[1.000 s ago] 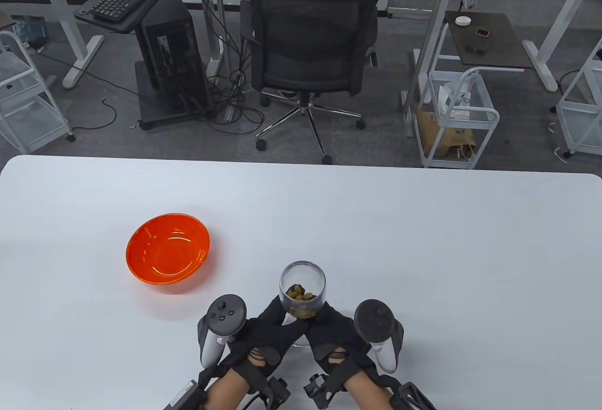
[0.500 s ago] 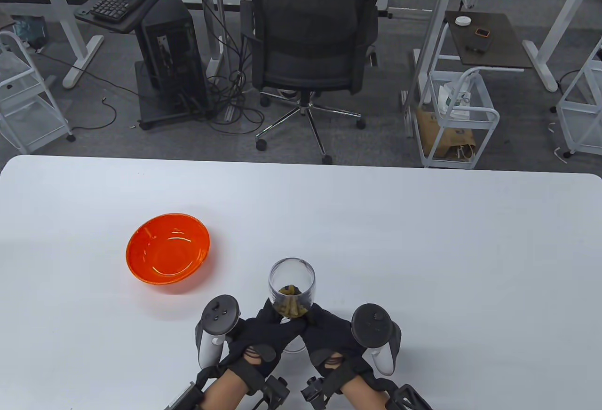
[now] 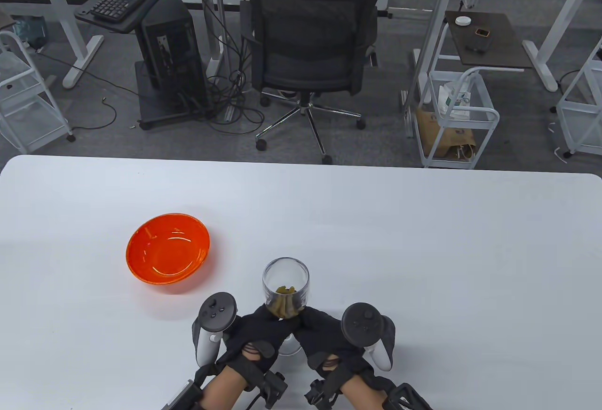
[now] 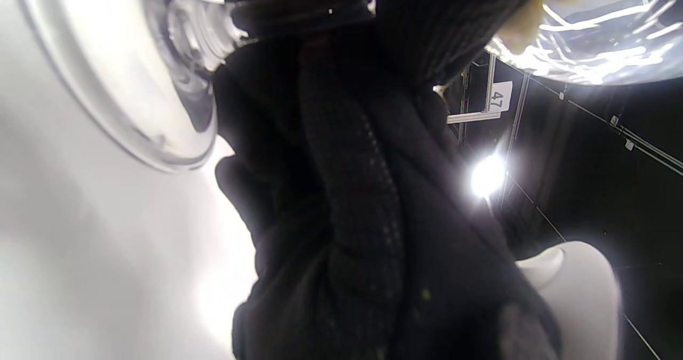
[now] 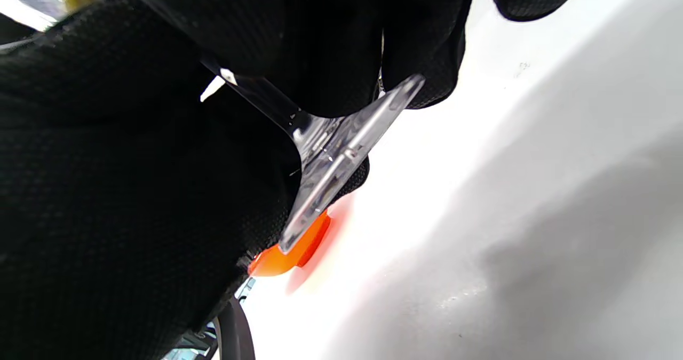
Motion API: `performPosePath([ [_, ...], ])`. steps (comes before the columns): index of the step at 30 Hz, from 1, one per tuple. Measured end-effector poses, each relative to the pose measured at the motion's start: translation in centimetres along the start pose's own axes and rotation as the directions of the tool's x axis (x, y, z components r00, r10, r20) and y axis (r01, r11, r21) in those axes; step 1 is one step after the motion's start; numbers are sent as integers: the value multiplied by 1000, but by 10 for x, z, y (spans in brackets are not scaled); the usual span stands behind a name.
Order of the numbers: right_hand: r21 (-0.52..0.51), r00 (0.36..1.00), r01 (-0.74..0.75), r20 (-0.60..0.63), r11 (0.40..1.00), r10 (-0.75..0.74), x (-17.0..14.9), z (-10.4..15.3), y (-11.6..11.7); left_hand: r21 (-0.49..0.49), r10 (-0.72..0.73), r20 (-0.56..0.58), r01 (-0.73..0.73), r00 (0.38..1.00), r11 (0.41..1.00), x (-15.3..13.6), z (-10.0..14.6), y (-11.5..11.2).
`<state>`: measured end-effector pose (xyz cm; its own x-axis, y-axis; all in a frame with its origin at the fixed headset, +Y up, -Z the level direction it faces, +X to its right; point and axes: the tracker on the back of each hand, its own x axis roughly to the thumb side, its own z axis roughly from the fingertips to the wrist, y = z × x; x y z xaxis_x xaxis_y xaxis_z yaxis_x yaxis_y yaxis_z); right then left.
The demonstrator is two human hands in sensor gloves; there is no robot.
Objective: Pour raisins from wine glass into the bowl
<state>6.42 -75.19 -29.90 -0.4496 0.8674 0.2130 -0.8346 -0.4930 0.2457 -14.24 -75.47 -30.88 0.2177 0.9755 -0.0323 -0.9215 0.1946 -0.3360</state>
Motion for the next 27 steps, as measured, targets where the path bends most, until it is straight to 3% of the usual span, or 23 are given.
performPosePath([
  [9,32,981,-183,63,982,181,2,-2,-6,43,0,-17,1,1000,999,-2,0,4],
  [16,-39,964,-245,95,969,248,9,1,-24,72,-12,-19,13,1000,997,-3,0,7],
  [21,-121,940,-328,61,937,337,6,3,-47,94,-20,-16,22,1000,995,-2,1,10],
  [27,-207,917,-399,-78,893,392,-14,8,-88,132,-12,-16,14,1000,991,-2,4,14],
])
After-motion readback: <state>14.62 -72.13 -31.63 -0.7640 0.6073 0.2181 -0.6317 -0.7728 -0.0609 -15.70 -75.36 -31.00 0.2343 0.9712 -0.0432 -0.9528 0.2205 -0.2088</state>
